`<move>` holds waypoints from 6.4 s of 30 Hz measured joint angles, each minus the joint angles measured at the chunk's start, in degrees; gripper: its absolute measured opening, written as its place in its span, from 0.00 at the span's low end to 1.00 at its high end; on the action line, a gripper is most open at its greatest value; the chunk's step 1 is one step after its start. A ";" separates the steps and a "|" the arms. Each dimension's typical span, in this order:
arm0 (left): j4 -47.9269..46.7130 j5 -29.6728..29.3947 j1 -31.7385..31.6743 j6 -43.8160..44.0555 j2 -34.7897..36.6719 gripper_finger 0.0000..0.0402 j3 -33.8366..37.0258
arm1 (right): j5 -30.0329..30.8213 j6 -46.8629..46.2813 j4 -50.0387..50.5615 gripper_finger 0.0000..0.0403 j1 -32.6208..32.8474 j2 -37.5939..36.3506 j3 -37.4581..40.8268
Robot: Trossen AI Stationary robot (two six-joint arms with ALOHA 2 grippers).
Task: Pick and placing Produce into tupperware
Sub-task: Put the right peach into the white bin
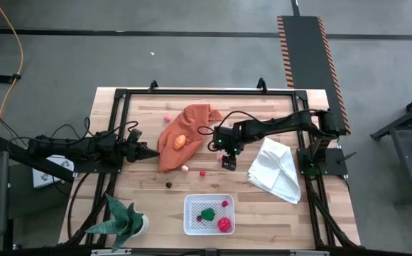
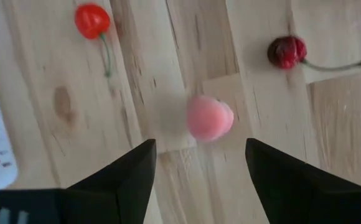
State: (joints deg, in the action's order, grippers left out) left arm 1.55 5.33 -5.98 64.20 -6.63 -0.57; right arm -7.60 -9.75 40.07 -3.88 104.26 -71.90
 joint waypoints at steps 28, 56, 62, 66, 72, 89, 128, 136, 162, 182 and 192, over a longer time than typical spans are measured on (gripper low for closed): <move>-0.01 0.00 0.00 -0.01 0.00 0.00 0.00 | 1.14 20.78 -1.88 0.59 1.05 2.76 0.00; -0.01 0.01 0.00 -0.02 0.00 0.00 0.01 | 5.51 28.07 -4.62 0.59 1.68 5.35 -0.04; 0.01 0.01 0.00 -0.01 0.00 0.00 0.01 | 5.45 28.03 -4.80 0.57 1.66 5.63 -0.04; -0.01 0.01 0.00 -0.02 0.00 0.00 0.01 | 4.95 27.82 -5.03 0.52 1.66 5.98 -0.07; 0.00 0.01 0.00 -0.02 0.00 0.00 0.00 | 4.80 26.74 -4.76 0.48 1.66 6.05 -0.07; 0.00 0.01 0.00 -0.01 0.00 0.00 0.00 | 4.80 26.30 -4.73 0.35 1.66 6.05 -0.07; -0.01 0.01 0.00 -0.02 0.00 0.00 0.01 | 5.91 20.03 17.66 0.35 3.09 6.02 -20.98; 0.01 0.01 0.00 -0.02 0.00 0.00 0.01 | 5.90 15.71 25.08 0.35 3.69 6.02 -28.89; 0.01 -0.01 0.00 0.00 0.00 0.00 -0.01 | -2.22 -6.18 40.98 0.35 8.03 6.00 -50.44; 0.00 0.01 0.00 -0.01 0.01 0.00 0.00 | 0.24 -35.73 43.29 0.35 14.69 6.00 -50.05; 0.01 0.01 0.00 0.00 0.02 0.00 -0.01 | 2.43 -56.22 40.22 0.35 18.14 8.40 -50.01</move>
State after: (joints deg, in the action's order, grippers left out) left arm 1.56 5.34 -5.98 64.20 -6.61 -0.58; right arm -5.17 -65.96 80.29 14.26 112.66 -121.91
